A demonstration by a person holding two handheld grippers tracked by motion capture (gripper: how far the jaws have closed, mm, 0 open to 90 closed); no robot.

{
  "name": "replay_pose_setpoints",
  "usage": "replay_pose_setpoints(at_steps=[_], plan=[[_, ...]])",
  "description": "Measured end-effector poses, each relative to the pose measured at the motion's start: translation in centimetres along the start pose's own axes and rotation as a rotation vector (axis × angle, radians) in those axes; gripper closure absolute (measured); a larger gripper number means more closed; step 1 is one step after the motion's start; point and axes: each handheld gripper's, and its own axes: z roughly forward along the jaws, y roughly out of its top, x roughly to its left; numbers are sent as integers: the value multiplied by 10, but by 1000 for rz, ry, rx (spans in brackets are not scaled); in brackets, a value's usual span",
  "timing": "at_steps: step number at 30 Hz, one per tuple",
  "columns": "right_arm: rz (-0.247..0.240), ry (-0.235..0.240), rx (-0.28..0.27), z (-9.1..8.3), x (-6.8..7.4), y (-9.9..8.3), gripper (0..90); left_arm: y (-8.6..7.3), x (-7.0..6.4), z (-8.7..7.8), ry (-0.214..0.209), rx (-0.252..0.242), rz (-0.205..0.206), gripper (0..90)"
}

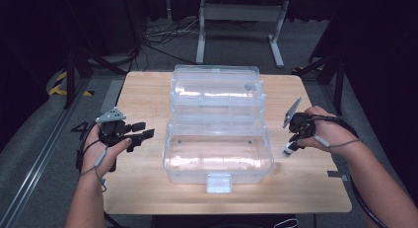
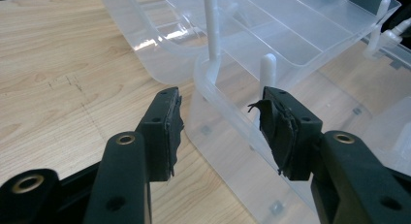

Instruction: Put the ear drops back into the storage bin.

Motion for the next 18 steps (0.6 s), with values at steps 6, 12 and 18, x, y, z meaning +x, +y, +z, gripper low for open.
replay_pose_setpoints(at_steps=[6, 12, 18], plan=[[-19, -19, 3, -17, 2, 7, 717, 0, 1, -1, 5, -7, -1, 502], [-27, -23, -2, -33, 5, 13, 717, 0, 2, -2, 2, -6, -2, 502], [-35, -19, -10, -43, 10, 19, 717, 0, 1, -3, 4, -12, -2, 502]])
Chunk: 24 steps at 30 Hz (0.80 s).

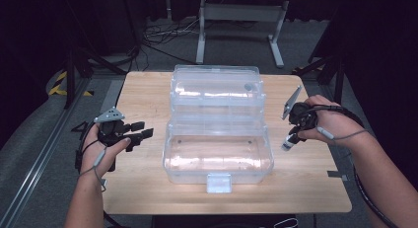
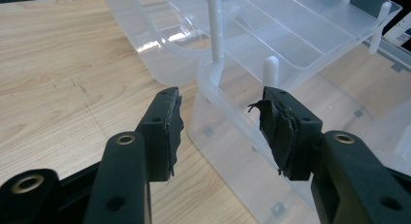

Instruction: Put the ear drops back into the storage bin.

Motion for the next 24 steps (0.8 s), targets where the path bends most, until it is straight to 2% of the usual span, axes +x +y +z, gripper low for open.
replay_pose_setpoints(at_steps=[3, 16, 24], plan=[[-1, 2, -8, -5, 3, 3, 717, 0, 0, 0, 1, 0, 0, 502], [-71, 27, -50, -28, 25, 21, 717, 0, 0, 0, -2, 7, 4, 503], [-88, 37, -77, -34, 33, 30, 717, 0, 0, 0, -3, 8, 5, 502]])
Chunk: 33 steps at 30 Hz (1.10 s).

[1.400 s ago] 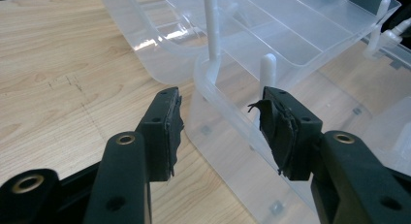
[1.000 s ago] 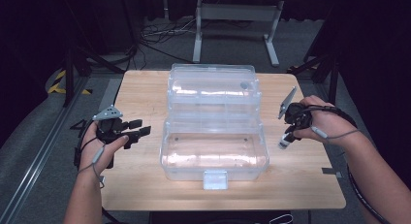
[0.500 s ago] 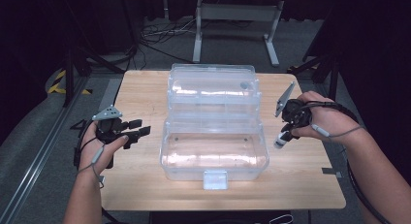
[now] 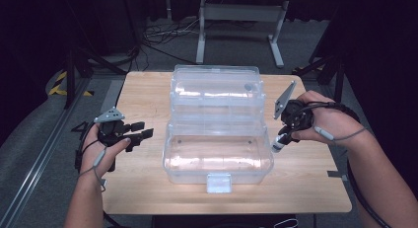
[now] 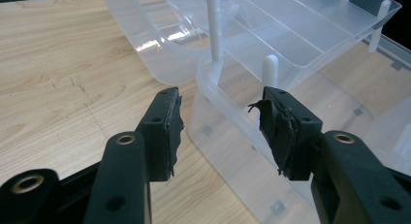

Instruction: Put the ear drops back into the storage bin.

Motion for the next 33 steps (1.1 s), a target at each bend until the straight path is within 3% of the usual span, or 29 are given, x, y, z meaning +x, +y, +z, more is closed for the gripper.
replay_pose_setpoints(at_steps=[19, 33], plan=[[-87, 27, -8, 3, 19, 27, 717, -1, 1, 2, 16, 8, 12, 497], [-104, 51, 13, 14, 24, 38, 717, -2, 4, 2, 28, 3, 15, 476]])
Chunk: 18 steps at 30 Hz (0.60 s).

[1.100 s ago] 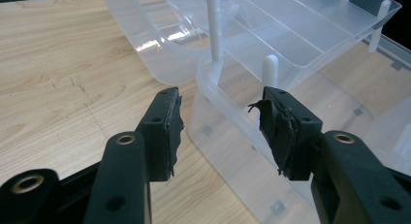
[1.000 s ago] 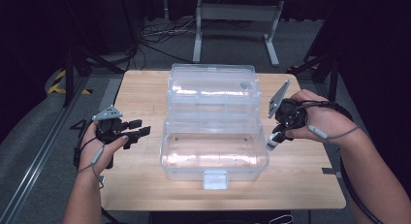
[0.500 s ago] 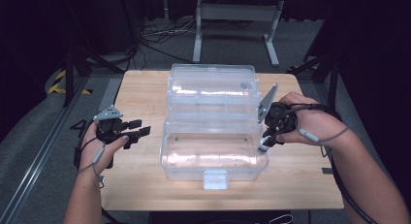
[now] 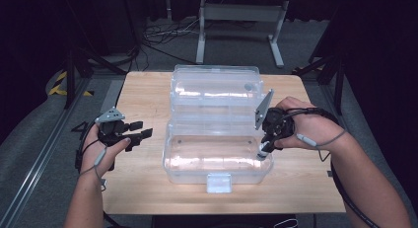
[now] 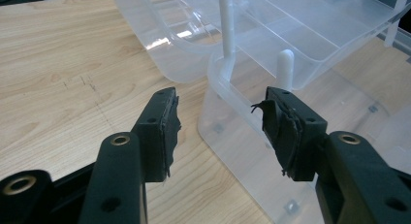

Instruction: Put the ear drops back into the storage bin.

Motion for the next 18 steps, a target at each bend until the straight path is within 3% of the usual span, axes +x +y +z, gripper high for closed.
replay_pose_setpoints(at_steps=[8, 18], plan=[[-20, 17, 10, 18, 1, 6, 717, 1, 0, 3, -4, 5, 0, 475], [-23, 34, 65, 42, -1, 5, 716, 1, 0, 5, -8, 11, 3, 476]])
